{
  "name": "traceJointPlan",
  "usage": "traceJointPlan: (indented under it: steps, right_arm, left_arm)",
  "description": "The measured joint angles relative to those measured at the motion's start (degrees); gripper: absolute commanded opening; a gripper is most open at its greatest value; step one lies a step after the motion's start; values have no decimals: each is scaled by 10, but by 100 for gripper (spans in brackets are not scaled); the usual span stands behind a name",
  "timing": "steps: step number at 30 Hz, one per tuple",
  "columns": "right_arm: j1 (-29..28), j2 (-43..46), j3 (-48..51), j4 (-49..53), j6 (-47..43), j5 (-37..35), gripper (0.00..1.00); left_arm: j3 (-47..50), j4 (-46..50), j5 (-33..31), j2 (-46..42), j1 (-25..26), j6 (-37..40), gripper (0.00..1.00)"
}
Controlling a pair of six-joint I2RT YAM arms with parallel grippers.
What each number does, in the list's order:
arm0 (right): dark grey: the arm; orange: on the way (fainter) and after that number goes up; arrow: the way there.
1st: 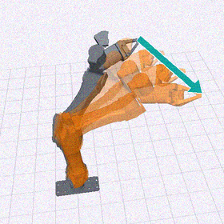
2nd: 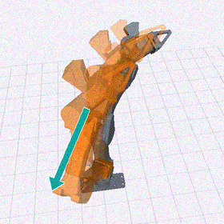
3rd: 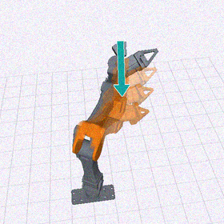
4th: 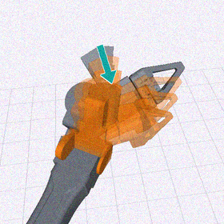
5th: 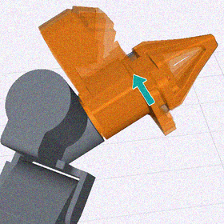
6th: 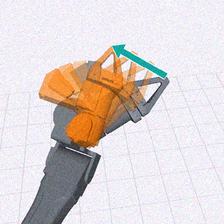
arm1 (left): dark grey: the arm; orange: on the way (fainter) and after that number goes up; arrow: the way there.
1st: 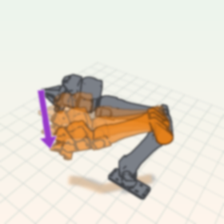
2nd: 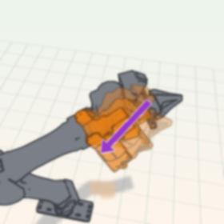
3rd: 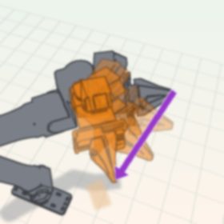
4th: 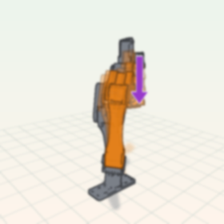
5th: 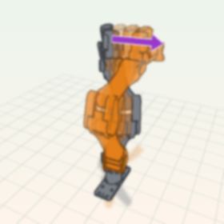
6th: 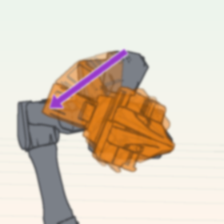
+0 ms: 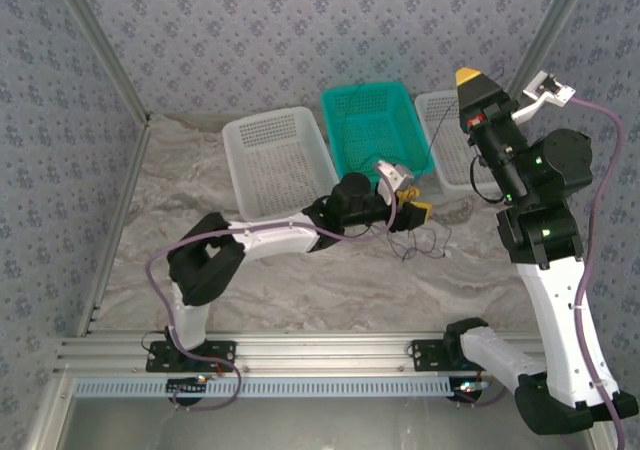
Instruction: Untangle the cables
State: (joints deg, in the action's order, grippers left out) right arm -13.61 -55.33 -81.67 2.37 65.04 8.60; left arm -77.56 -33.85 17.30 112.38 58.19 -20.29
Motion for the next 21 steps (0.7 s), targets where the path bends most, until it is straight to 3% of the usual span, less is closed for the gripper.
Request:
traceJointPlan:
  steps: [3,8,12,19,21]
  right_arm:
    - [-1,0,0,0,-2,-7,0]
    - [7,-3,-18,20,-11,-29,0]
    - [42,-14,-68,47,-19,-43,0]
    - [120,-34,-135,67,-15,-43,0]
    - [136,-40,-144,71,-11,-43,0]
  left_arm:
    - [-7,2,-7,17,-1,-12,21]
    - [12,-18,-16,16,0,-20,20]
    - [85,-38,-26,15,0,-32,19]
    - [208,-56,-54,12,0,-58,0]
    - [228,-59,-63,5,0,-60,0]
